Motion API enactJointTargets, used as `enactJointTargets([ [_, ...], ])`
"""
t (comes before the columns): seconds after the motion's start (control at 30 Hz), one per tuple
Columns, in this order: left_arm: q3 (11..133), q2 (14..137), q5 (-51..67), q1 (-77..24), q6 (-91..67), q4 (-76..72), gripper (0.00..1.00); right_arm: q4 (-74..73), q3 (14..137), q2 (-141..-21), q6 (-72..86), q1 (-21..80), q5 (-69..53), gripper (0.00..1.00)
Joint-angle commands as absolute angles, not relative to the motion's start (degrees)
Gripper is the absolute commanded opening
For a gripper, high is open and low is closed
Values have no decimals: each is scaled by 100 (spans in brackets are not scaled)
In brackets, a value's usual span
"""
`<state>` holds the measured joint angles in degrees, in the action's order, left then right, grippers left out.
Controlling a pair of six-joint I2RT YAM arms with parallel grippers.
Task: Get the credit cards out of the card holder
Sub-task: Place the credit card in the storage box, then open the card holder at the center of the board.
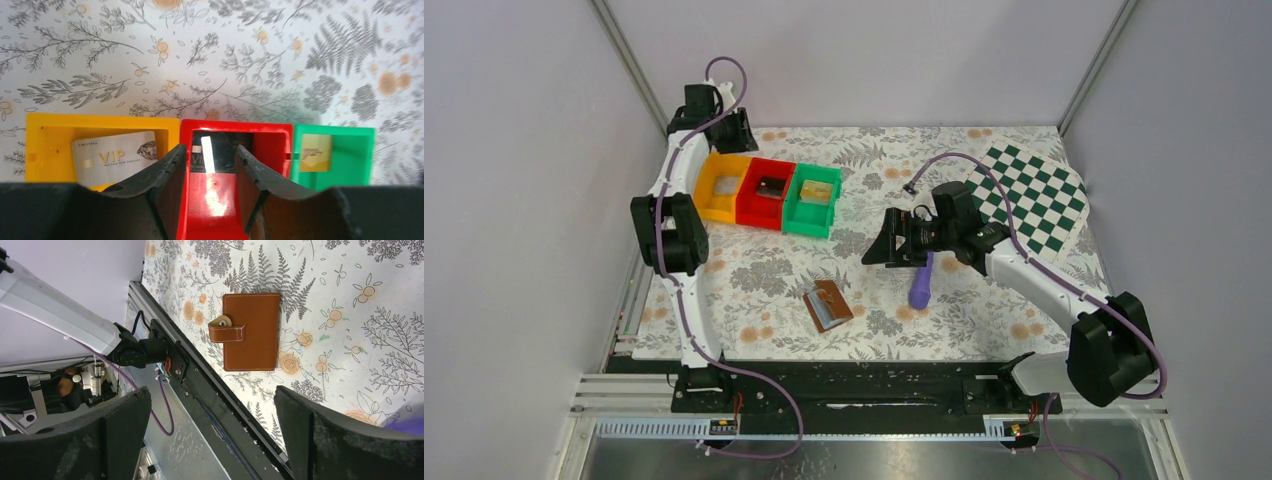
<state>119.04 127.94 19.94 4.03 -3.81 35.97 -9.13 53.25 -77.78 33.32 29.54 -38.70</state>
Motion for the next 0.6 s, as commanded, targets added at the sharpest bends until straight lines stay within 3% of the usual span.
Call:
enactJointTargets([
  [0.0, 11604, 11829, 1959, 404, -1024, 2959, 41, -736, 5271, -7515, 3327, 2909, -4007, 100],
  [0.2, 9927, 10489, 2319, 241, -2416, 2568, 40, -1132, 5280, -7316, 3129, 2914, -3415, 99],
  [0.33, 8430, 8982, 2070, -167, -2719, 2345, 40, -1133, 5297, -7145, 3431, 3032, -3315, 93],
  [0.57, 5665, 6690, 2739, -783, -3187, 1941, 41, -1318, 5383, -7221, 3396, 4209, -2132, 95],
])
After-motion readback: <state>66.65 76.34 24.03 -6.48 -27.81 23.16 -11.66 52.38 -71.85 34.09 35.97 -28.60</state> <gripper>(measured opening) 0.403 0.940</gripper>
